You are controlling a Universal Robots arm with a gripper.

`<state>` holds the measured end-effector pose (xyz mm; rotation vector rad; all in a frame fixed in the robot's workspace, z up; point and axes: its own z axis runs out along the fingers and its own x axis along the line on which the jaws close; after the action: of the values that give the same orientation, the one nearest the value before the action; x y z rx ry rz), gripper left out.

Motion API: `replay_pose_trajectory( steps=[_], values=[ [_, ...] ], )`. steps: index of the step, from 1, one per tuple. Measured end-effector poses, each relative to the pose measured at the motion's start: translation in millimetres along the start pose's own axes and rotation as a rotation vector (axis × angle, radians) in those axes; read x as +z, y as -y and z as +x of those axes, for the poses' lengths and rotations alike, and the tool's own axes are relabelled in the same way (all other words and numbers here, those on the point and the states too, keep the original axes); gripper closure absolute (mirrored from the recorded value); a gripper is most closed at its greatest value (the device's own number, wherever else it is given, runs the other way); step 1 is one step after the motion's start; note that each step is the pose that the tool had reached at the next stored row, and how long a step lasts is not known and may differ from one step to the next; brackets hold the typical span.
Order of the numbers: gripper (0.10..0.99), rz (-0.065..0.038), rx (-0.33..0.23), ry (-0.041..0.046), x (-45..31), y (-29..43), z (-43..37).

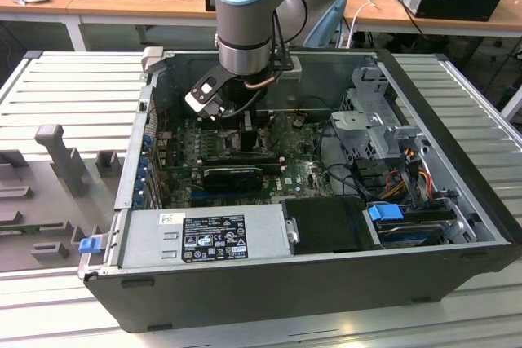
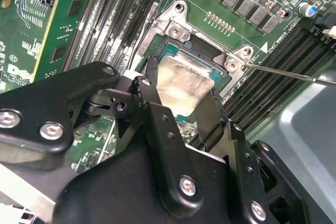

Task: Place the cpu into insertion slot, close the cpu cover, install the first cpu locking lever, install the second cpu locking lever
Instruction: 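Place the cpu into insertion slot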

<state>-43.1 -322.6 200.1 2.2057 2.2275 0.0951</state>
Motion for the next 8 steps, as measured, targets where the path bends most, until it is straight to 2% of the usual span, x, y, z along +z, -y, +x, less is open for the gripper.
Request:
replay_pose_trajectory(
  steps=[8],
  values=[
    [0.561, 0.000, 0.001, 0.0000, 0.3, -0.7, -0.1]
  ],
)
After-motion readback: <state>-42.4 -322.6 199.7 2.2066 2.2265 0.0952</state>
